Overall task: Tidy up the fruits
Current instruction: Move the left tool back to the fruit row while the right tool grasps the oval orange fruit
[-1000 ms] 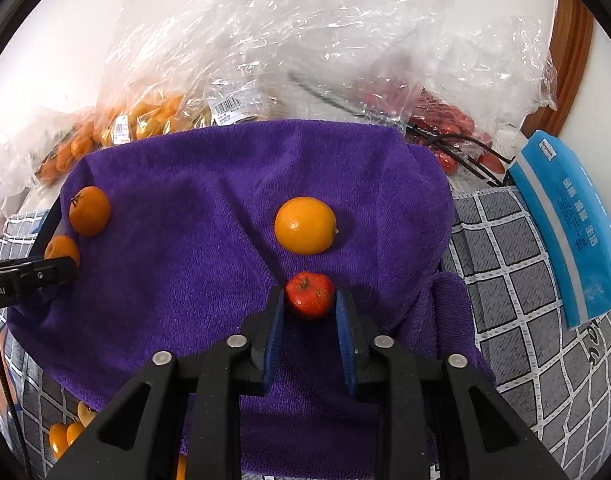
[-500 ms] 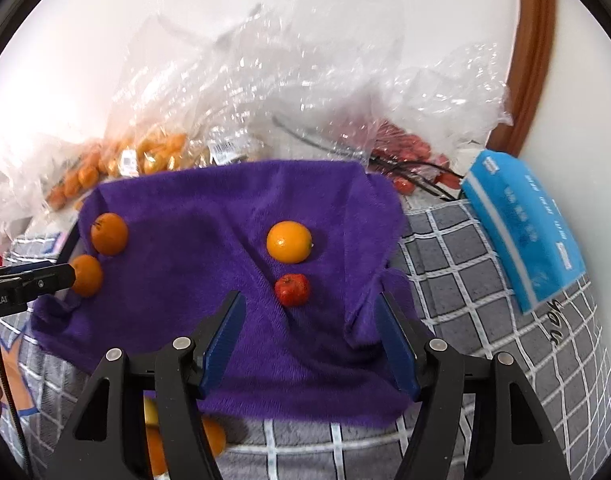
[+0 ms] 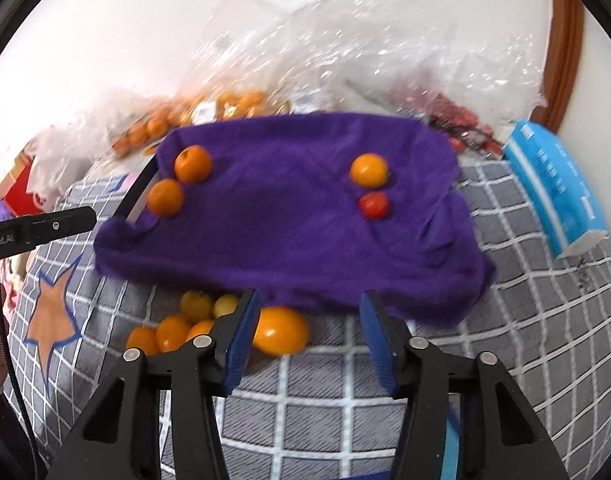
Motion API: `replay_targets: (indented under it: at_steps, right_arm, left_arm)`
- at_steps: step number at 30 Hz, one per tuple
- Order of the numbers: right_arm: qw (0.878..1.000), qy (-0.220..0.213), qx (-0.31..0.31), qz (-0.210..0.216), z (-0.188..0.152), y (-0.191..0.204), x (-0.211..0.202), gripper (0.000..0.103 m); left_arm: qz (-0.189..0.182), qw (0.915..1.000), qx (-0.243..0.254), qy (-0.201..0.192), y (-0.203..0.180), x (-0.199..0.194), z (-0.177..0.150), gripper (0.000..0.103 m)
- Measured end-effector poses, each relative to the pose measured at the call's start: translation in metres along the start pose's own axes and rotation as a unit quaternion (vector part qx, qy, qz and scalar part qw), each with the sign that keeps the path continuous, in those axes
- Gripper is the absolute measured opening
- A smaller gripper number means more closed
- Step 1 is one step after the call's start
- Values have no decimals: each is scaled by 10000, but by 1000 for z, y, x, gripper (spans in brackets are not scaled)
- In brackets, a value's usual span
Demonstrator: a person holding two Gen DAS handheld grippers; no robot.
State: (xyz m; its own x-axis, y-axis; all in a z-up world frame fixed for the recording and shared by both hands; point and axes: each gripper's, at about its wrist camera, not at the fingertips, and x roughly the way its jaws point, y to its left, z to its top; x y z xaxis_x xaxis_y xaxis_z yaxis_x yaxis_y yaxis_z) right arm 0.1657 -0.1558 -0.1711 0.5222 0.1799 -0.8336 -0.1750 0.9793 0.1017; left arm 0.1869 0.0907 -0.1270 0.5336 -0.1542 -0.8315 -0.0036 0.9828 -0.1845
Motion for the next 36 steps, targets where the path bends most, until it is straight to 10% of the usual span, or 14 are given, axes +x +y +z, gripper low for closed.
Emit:
replay_targets:
  at_steps: [14,36]
  right_arm:
    - [9976,472,324,395,-6,2,32,40]
    - [9985,407,298,-219,-58,-25,-2,40]
  left_arm:
    - [-157,9996,-214,126,17,8,-13,57]
    - [-502,9984,65,267,-21,10,-36,56]
